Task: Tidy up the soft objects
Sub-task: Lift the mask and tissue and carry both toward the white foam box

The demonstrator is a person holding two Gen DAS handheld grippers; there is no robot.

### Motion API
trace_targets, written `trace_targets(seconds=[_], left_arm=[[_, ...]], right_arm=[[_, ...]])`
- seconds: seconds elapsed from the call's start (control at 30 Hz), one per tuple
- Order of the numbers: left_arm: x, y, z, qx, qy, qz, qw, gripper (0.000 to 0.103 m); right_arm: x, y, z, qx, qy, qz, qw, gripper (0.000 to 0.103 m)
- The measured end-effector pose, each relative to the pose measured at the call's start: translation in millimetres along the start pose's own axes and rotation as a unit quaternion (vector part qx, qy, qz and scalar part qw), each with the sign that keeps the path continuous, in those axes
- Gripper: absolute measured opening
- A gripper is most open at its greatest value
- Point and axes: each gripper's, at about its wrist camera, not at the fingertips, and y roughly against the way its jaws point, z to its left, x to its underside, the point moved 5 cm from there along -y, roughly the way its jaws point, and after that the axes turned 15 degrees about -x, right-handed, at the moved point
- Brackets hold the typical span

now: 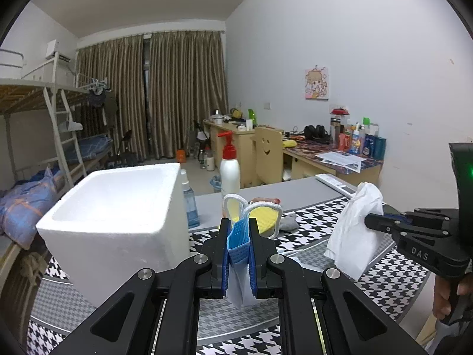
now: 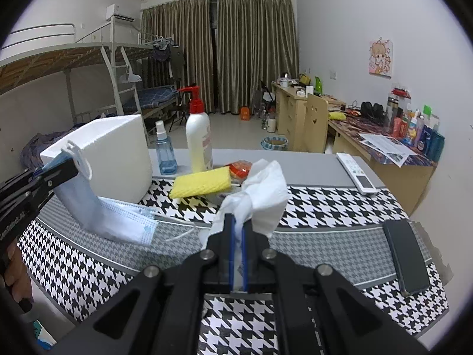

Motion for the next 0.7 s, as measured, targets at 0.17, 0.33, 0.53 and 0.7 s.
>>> trace_targets(seconds=[0.17, 0.33, 0.53, 0.7], left_arm=[[-7.2, 0.1, 3.9, -0.010, 0.003, -0.001, 0.9999, 0.011], [-13.9, 0.4, 5.2, -0.016, 0.002, -0.004, 0.9999, 0.011], [-20.7, 3.3, 8.7, -0.019, 0.001, -0.010, 0.9998, 0.011], [-25.4, 3.0, 11.3, -0.022, 0.005, -0.008, 0.9997, 0.011]], right_arm=[[-4.5, -1.3, 3.4, -0.010, 0.001, -0.006, 1.000, 0.006], [-10.2, 0.8, 5.3, -0.023, 0.002, -0.016, 1.000, 0.006], [-17.8, 2.5, 8.1, -0.027, 0.006, -0.025, 0.999, 0.006], [-24.5, 3.2, 11.0, -0.034, 0.008, -0.030, 0.999, 0.006]])
